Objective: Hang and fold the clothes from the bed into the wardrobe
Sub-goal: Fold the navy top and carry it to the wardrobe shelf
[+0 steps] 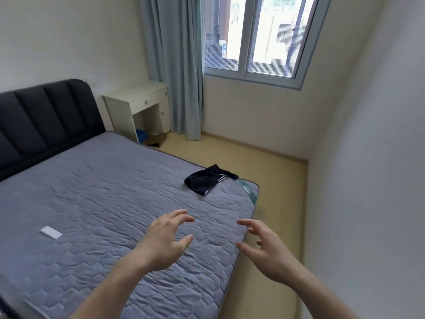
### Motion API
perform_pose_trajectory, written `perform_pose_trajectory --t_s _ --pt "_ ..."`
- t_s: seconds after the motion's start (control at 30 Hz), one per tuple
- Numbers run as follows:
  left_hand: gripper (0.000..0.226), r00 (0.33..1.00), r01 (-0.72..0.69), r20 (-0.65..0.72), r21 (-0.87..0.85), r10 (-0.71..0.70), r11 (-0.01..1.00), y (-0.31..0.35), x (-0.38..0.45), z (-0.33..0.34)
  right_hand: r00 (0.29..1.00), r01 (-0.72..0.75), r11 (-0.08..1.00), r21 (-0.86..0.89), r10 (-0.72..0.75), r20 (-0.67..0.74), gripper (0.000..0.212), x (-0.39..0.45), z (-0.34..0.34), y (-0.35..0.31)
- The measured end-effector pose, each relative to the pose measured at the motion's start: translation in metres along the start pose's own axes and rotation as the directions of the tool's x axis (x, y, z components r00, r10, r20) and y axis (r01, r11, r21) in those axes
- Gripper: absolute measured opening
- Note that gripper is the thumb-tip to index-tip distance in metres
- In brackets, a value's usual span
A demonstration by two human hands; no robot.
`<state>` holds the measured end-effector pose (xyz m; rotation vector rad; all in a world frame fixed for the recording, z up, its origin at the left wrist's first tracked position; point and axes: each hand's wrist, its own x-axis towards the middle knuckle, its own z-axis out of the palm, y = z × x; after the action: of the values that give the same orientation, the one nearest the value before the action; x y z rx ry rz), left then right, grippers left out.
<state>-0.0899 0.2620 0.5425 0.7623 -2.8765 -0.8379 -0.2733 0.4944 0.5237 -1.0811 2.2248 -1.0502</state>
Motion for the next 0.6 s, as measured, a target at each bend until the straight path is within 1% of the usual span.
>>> perform_pose_trajectory --t_s 0.13,0.27,0.47,0.6 --pt "0.043 0.995 0.098 -0.026 -0.027 -0.099 0.995 0.018 0.047 0.014 0.997 0.011 1.0 -0.02 -0.009 0.072 0.044 0.058 -0.045 0.033" --pt "0.042 0.981 0.179 -0.068 -0.058 -0.183 0.982 0.026 0.079 0.02 0.989 0.045 0.998 -0.042 -0.038 0.145 0.045 0.115 -0.072 0.05" --pt "0.042 0.946 0.299 -0.113 -0.05 -0.303 0.953 0.004 0.114 0.018 0.96 0.102 0.994 -0.031 -0.091 0.264 0.043 0.195 -0.072 0.052" --pt "0.042 0.925 0.35 -0.129 -0.07 -0.356 0.934 -0.024 0.151 0.022 0.945 0.128 0.991 -0.049 -0.107 0.308 0.042 0.246 -0.066 0.053"
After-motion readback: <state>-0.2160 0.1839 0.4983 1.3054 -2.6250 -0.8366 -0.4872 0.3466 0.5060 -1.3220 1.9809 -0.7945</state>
